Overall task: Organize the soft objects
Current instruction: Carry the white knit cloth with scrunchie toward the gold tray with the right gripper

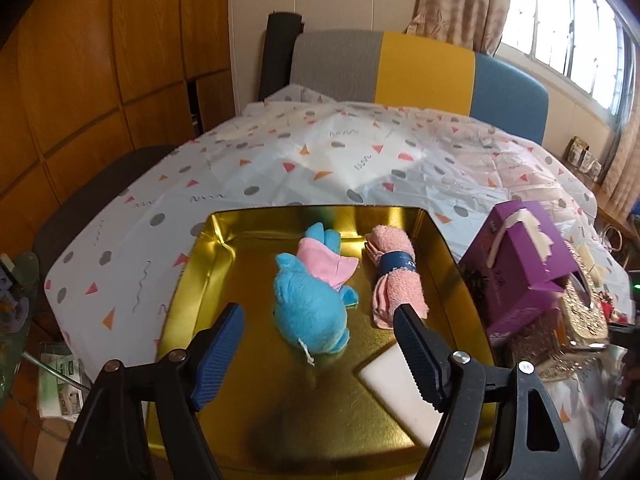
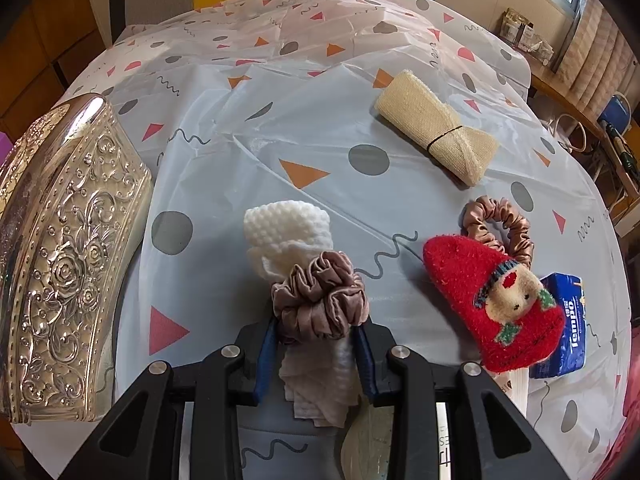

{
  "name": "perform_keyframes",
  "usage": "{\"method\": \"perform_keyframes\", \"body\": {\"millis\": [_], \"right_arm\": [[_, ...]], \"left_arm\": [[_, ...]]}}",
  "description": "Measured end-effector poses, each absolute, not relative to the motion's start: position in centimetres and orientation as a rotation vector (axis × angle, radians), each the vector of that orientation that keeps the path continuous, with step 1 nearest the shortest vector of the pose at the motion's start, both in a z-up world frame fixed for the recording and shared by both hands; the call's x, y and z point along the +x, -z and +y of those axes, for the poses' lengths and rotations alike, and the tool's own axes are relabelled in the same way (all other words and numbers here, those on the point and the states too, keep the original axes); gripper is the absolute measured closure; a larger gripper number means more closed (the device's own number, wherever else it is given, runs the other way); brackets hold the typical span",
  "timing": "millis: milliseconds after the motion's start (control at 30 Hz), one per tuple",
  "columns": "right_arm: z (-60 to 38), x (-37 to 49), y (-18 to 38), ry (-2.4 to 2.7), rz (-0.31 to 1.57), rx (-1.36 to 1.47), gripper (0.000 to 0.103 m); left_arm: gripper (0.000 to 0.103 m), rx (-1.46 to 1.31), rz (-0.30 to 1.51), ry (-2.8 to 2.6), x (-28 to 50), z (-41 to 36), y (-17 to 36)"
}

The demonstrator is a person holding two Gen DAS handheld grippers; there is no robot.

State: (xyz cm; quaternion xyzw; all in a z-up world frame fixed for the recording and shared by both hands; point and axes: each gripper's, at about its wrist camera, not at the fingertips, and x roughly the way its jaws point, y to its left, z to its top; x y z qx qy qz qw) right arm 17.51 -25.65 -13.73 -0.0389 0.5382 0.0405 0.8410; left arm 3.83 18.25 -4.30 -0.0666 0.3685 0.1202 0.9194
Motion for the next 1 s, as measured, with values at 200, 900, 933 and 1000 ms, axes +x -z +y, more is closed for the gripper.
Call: {"method": "perform_keyframes", "body": {"millis": [200, 900, 933, 1000], "right_arm": [[-25.7, 17.3, 13.9, -0.081, 1.128, -0.092, 0.069], [-26.3, 16.6, 12.0, 0.053, 1.110, 0.112, 0.071], [-26.3, 16.6, 11.7, 0.056, 1.098, 0.115, 0.071], [-26.4, 16.4, 11.1, 0.054, 1.075, 0.127, 0.071]], "left_arm": [[0.023, -0.126, 0.737, -0.238, 1.6, 18.1, 3.5], [0.023, -0.137, 0.705, -0.181, -2.1, 18.3, 3.3], [0.023, -0.141, 0.704, -0.178, -2.2, 18.4, 3.3], [0.023, -0.145, 0.701, -0.174, -2.3, 18.4, 3.2]]}}
